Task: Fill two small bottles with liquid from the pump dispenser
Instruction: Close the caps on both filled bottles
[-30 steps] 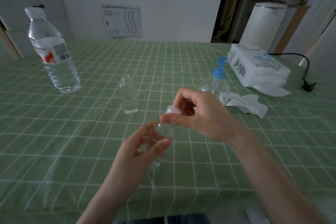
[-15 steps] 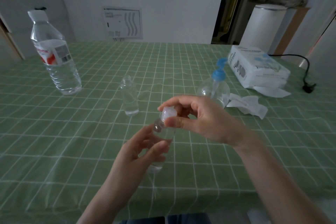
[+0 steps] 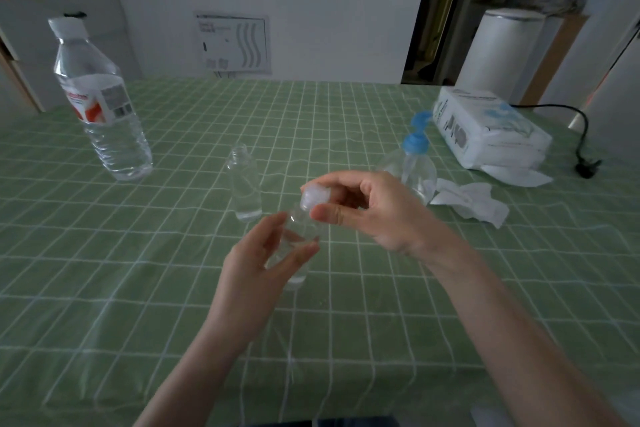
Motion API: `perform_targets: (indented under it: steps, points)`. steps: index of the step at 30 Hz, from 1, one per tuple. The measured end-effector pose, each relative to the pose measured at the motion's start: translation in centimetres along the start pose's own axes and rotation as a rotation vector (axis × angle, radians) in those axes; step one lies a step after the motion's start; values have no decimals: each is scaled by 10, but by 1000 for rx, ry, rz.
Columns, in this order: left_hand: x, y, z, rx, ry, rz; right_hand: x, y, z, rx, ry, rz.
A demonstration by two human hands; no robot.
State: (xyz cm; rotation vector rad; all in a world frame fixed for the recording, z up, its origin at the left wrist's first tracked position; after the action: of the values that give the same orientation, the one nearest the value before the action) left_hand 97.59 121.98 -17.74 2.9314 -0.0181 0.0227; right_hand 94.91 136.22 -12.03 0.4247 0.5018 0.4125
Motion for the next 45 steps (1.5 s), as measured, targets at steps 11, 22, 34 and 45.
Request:
perform_targets:
  steps: [11, 22, 34, 45]
  points:
    - [-36, 5, 8, 120, 87, 53, -1, -1, -89, 425, -286, 37]
    - [-39, 7, 16, -34, 69, 7, -17, -7, -97, 524, -334, -30]
    - [-41, 33, 17, -23, 22, -108, 1, 0, -88, 439, -272, -95]
    - [-89, 49, 30, -43, 156, -268, 12, -8, -78, 372, -236, -86]
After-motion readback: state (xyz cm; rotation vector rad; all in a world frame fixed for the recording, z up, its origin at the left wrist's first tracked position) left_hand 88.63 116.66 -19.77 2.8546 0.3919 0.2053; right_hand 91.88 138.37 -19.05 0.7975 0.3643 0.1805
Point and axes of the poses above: each hand's wrist, its own x-axis away from the middle knuckle, its own y-axis out of the back of the hand, z = x × y, the point moved 6 cm from there along -x, towards the middle knuckle, and after that the axes turned 13 degrees about y, right-handed, at the moved point
